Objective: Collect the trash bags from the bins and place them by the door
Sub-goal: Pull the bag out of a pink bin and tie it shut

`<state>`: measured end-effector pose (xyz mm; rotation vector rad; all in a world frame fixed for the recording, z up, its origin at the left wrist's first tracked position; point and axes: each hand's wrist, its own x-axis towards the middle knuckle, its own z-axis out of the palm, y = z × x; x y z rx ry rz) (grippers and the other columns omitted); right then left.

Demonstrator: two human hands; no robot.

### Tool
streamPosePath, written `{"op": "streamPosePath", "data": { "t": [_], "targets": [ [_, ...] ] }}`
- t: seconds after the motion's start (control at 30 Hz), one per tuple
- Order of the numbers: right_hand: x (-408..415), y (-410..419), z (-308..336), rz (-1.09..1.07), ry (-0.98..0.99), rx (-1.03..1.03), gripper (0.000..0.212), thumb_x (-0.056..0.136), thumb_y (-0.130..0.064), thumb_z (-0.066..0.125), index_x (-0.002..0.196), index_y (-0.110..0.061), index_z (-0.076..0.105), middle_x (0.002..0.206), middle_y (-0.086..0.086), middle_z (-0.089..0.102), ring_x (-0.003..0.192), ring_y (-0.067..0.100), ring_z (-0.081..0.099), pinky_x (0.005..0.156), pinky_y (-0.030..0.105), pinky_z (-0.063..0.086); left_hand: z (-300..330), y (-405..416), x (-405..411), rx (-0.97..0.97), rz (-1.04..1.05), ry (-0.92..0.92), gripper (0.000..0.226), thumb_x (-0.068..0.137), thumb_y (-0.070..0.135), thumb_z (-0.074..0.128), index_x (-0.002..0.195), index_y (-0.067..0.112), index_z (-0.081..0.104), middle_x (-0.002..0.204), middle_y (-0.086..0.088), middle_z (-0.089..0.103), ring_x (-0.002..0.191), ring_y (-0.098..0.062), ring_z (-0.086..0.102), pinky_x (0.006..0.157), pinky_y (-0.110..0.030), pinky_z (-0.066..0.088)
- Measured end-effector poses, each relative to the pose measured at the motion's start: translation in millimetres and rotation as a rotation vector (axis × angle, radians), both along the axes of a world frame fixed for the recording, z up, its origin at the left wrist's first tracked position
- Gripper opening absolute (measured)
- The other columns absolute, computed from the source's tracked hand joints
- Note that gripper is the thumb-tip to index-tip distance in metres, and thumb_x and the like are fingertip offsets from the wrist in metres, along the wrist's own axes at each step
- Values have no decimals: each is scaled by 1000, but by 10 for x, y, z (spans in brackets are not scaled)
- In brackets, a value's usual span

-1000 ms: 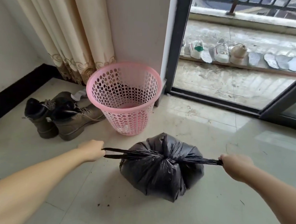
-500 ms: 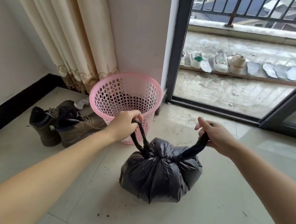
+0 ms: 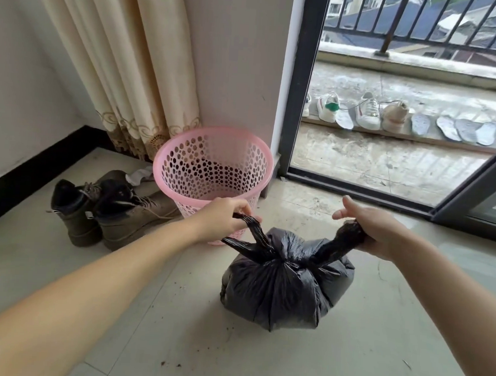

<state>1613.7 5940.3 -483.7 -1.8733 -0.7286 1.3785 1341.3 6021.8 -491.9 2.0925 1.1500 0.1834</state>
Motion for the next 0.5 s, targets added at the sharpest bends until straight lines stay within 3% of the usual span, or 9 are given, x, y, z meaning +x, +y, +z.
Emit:
{"op": "streamPosePath", "data": {
  "t": [0.1, 0.17, 0.27, 0.37, 0.5],
  "targets": [
    [-87, 50, 81, 24, 133, 57, 37, 91, -46, 50, 98, -12, 63, 53, 3, 55, 49, 11, 56, 52, 23, 52, 90, -115, 178, 53, -128, 20, 42, 81, 55, 60, 107, 22, 61, 100, 3, 61, 92, -16, 60, 84, -30, 47],
    [-85, 41, 132, 54, 229, 66, 31, 88, -40, 55, 103, -13, 64, 52, 0, 57, 46, 8, 57, 51, 20, 54, 117, -118, 226, 42, -142, -8, 45, 79, 55, 61, 113, 25, 58, 100, 2, 60, 95, -14, 58, 86, -28, 44],
    [-49, 18, 158, 77, 367, 86, 35, 78, -31, 62, 109, -14, 63, 63, 3, 57, 52, 10, 58, 51, 21, 54, 118, -115, 238, 35, -119, -73, 53, 76, 56, 64, 121, 30, 53, 88, 4, 61, 79, -5, 55, 77, -24, 40],
    [-107, 39, 154, 89, 355, 99, 24, 88, -27, 58, 106, -14, 64, 55, 0, 52, 46, 8, 53, 51, 22, 50, 132, -227, 357, 53, -168, -133, 58, 80, 50, 65, 131, 29, 47, 65, 9, 46, 59, -1, 43, 62, -17, 35],
    [-287, 77, 183, 152, 223, 161, 19, 90, -25, 58, 100, -12, 67, 64, 1, 55, 57, 12, 52, 57, 24, 48, 121, -415, 686, 9, -228, -202, 53, 83, 44, 65, 130, 25, 48, 79, 11, 49, 69, -1, 47, 71, -21, 38]
  ]
}}
